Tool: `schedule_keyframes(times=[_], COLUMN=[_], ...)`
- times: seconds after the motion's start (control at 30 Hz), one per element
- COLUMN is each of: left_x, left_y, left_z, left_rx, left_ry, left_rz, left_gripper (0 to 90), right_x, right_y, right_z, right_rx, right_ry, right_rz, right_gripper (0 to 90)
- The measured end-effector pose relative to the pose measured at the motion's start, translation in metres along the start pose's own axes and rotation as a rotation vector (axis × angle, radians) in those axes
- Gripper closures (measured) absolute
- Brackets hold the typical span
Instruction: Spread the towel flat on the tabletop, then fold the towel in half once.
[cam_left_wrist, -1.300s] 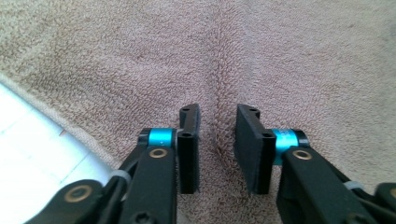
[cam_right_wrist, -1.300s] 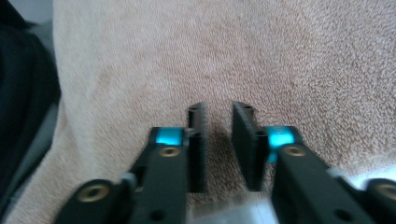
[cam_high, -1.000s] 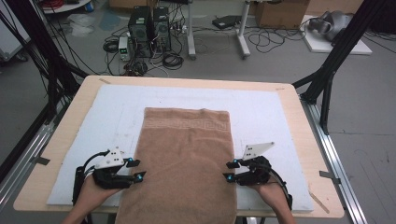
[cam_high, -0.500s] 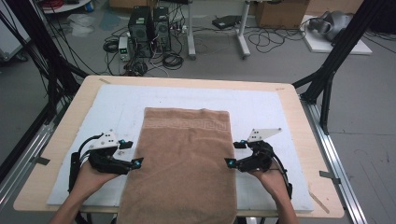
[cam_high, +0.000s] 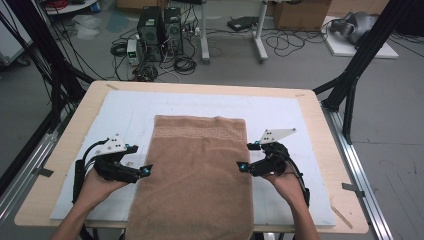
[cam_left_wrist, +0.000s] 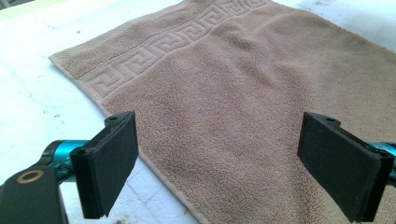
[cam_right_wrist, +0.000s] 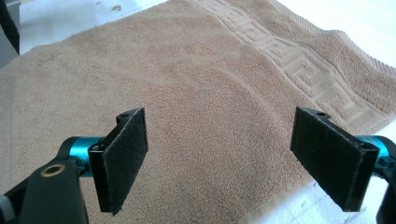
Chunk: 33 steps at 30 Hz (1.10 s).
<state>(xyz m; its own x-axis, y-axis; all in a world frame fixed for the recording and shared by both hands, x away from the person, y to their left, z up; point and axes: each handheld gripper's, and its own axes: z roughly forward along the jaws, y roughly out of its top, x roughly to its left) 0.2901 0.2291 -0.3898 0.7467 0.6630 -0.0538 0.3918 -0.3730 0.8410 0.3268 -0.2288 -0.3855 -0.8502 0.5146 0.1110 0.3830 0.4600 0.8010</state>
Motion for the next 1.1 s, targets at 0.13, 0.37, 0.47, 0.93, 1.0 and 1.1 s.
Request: schedule_keyframes(times=[0.13,0.37,0.47,0.93,1.0,1.1], left_x=[0.0002,-0.0013,-0.0018,0.0037,0.006,0.0076], left_y=[0.0023,0.0026,0.0027,0.0032,0.0047,0.0085], left_z=[-0.0004,-0.0002,-0.0002,0.005,0.0058,0.0072], left_rx=[0.004,0.009,0.005,0.022,0.022,0.032], left_ry=[0.004,-0.002,-0.006,0.0,-0.001,0.018], left_rz=[0.005,0.013,0.013,-0.001,-0.009,-0.013], left_gripper=[13.0,13.0,13.0,15.3,16.0,18.4], right_x=[0.0014,0.0018,0.0033,0.0031,0.0019,-0.0009], right_y=[0.0026,0.002,0.0024,0.0055,0.0064,0.0068], right_z=[-0.0002,0.0006,-0.0002,0.0046,0.0034,0.0021], right_rx=[0.007,0.016,0.015,0.033,0.033,0.029], right_ry=[0.006,0.013,0.014,0.021,0.015,0.012], right_rz=[-0.008,-0.01,-0.014,-0.018,-0.014,-0.007], right_gripper=[18.2,18.2,18.2,18.4,18.5,18.5])
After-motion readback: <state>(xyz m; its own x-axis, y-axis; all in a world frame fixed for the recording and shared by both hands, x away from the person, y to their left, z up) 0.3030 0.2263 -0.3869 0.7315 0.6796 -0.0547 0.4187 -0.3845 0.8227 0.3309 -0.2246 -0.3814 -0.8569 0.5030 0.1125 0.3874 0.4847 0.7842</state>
